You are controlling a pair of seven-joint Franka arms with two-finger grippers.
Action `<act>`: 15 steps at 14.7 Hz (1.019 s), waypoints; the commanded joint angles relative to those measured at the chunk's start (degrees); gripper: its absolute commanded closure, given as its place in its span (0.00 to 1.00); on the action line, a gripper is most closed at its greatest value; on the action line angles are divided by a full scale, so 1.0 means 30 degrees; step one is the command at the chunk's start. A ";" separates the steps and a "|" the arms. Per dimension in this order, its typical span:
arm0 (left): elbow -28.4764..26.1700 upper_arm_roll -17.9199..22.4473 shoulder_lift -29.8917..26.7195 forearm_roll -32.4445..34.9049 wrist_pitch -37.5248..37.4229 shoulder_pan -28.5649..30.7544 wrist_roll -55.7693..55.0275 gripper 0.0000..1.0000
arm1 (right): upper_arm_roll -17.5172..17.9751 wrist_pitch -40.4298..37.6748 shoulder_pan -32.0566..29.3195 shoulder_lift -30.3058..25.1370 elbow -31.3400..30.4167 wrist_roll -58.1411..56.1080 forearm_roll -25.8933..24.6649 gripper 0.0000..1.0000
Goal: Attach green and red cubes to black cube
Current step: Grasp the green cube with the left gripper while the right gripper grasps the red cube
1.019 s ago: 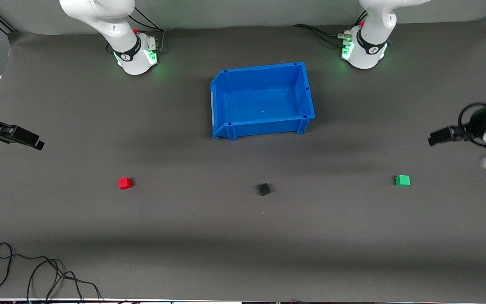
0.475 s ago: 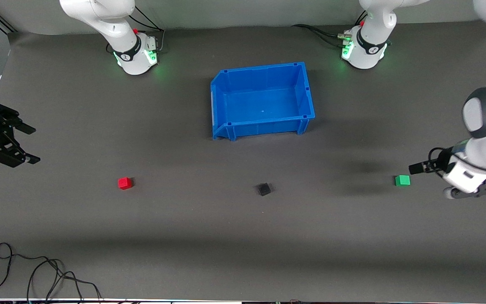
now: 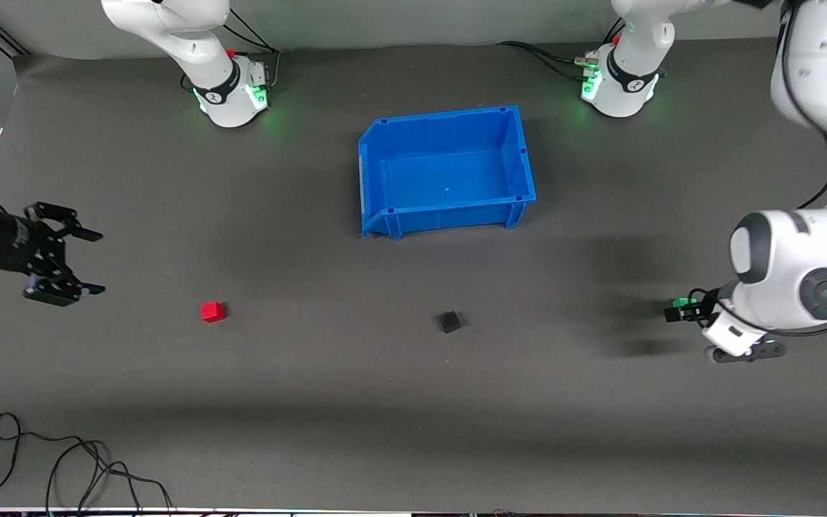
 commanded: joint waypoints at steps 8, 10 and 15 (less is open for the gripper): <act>0.0395 0.0061 0.1060 0.1083 0.0234 0.0302 0.1082 0.22 | -0.0103 0.8157 0.0313 0.1692 -0.7096 -0.2892 0.2283 0.00; 0.0366 0.0061 0.1060 0.0997 0.0175 0.0328 0.2659 0.23 | -0.0103 0.8771 0.0197 0.2893 -0.7069 -0.4359 0.2754 0.00; 0.0395 0.0031 0.1499 0.0938 0.0672 0.0446 0.3078 0.44 | -0.0103 1.1086 0.0225 0.5034 -0.7040 -0.6382 0.4128 0.00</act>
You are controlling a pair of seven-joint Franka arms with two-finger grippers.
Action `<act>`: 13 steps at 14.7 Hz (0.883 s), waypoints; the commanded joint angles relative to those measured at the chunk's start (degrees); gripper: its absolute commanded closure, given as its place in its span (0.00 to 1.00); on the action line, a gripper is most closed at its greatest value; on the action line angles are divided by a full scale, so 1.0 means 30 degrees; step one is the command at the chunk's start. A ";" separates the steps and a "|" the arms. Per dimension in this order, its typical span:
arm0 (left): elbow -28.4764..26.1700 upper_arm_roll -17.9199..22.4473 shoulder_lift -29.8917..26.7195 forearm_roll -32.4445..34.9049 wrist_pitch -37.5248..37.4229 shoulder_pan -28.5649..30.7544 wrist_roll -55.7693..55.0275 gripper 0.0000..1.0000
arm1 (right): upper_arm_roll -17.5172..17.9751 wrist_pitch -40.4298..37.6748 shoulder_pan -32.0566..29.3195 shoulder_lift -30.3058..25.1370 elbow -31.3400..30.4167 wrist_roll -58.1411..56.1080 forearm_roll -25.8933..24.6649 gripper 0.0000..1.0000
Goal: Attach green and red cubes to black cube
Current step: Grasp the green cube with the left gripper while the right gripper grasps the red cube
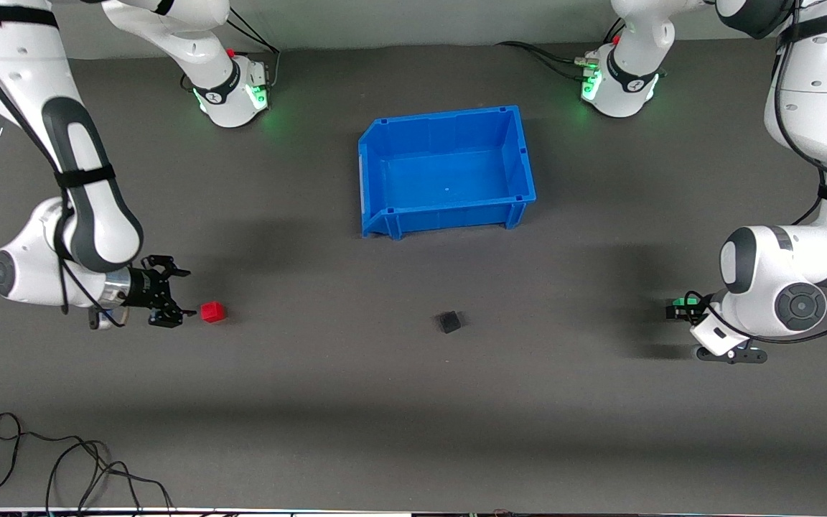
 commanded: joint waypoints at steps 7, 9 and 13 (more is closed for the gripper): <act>0.0797 0.0027 0.0286 -0.0052 -0.0078 0.0014 0.0169 1.00 | 0.0081 0.2745 0.0150 0.1919 0.0454 -0.1418 0.1992 0.00; 0.1556 0.0027 0.0139 -0.1887 -0.0864 -0.0132 -0.0969 1.00 | 0.0111 0.2745 0.0121 0.2036 0.0513 -0.1505 0.2230 0.00; 0.4221 -0.0002 0.0168 -0.3422 -0.4292 -0.0716 -0.5970 1.00 | 0.0111 0.2687 0.0179 0.2388 0.0718 -0.2677 0.2962 0.23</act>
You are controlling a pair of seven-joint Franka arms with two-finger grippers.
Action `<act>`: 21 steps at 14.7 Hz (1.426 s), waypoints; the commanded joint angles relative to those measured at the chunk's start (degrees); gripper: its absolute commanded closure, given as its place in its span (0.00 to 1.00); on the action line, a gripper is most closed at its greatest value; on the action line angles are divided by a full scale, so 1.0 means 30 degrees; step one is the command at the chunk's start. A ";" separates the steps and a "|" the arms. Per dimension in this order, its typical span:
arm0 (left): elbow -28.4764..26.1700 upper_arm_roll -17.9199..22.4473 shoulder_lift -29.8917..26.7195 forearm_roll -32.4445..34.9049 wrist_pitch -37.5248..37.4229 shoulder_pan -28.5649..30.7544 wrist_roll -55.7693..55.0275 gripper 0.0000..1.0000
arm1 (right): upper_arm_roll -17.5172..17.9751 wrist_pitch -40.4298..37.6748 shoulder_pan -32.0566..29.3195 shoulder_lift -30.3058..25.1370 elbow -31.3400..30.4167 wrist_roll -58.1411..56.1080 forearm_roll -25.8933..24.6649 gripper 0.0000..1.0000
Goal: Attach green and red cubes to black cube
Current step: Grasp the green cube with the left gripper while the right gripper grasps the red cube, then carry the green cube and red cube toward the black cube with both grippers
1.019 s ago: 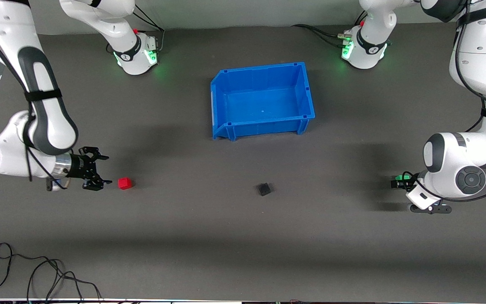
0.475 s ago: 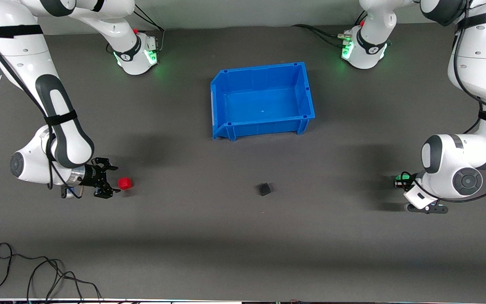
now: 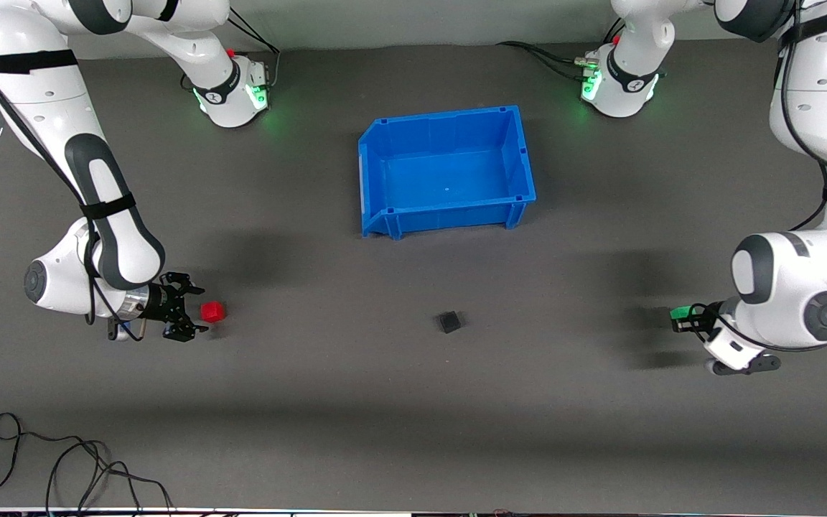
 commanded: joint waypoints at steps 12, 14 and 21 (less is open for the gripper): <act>0.2904 0.0099 0.1339 -0.1462 -0.0371 -0.6192 -1.9217 1.00 | -0.0052 -0.3460 0.1907 0.0821 0.5211 0.3126 0.0699 0.82; 0.2904 0.0099 0.1546 -0.2375 0.1007 -0.6866 -2.1768 1.00 | -0.0052 -0.3372 0.3198 0.1610 0.6497 0.5322 0.0815 0.82; 0.2934 0.0099 0.2483 -0.2407 0.2212 -0.9356 -2.9039 1.00 | -0.0052 -0.2378 0.7388 0.4396 1.0489 1.1015 0.0729 0.81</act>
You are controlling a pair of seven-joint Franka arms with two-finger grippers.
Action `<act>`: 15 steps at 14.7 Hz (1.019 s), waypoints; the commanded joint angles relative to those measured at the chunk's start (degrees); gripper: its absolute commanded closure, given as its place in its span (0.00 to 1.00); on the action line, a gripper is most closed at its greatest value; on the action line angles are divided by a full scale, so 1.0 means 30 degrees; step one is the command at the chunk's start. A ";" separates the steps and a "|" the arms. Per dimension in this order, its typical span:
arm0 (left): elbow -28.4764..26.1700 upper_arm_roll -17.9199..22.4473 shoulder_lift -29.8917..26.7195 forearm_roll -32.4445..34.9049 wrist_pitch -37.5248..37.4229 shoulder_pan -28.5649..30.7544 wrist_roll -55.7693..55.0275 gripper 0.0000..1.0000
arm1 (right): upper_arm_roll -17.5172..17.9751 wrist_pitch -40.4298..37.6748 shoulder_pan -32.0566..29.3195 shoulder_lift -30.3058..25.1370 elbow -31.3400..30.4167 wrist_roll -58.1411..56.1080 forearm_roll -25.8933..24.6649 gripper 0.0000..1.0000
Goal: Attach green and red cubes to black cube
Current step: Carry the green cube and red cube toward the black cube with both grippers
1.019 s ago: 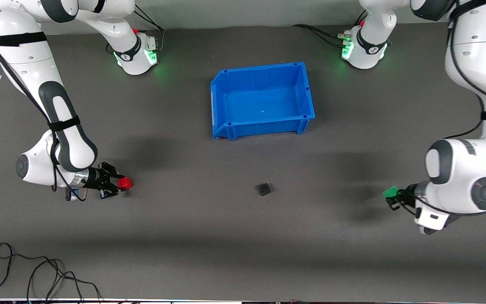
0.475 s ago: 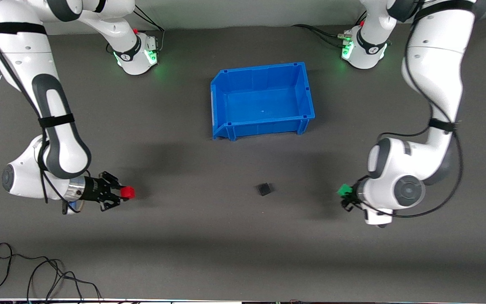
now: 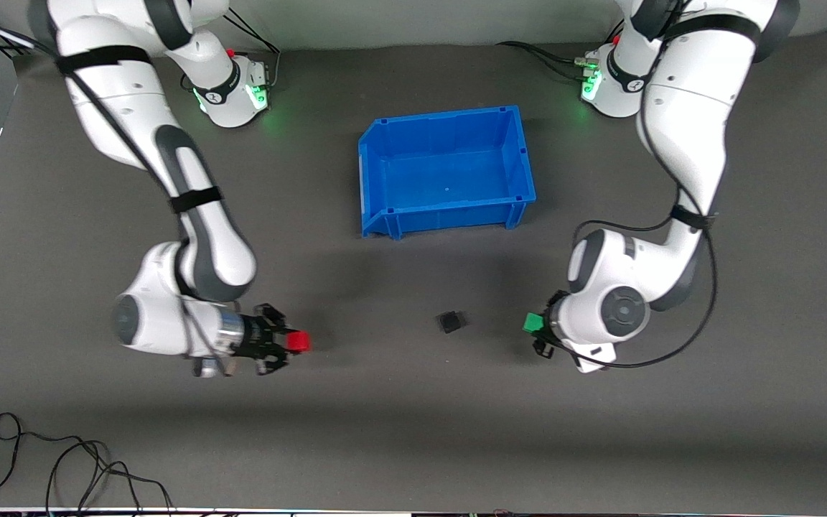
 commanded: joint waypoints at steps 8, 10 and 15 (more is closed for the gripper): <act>0.0517 0.0358 0.1377 -0.0209 0.2693 -0.2948 -0.7675 1.00 | -0.0320 0.0983 0.3817 0.3606 0.4465 0.0498 -0.0475 0.81; 0.0546 0.0358 0.1464 -0.0181 0.2722 -0.2979 -0.8083 1.00 | -0.0291 0.1536 0.4346 0.4134 0.5083 0.0470 -0.1794 0.80; 0.0751 0.0358 0.1787 -0.0239 0.3950 -0.3387 -0.8699 1.00 | -0.0291 0.2915 0.5344 0.4751 0.5203 0.0440 -0.2180 0.82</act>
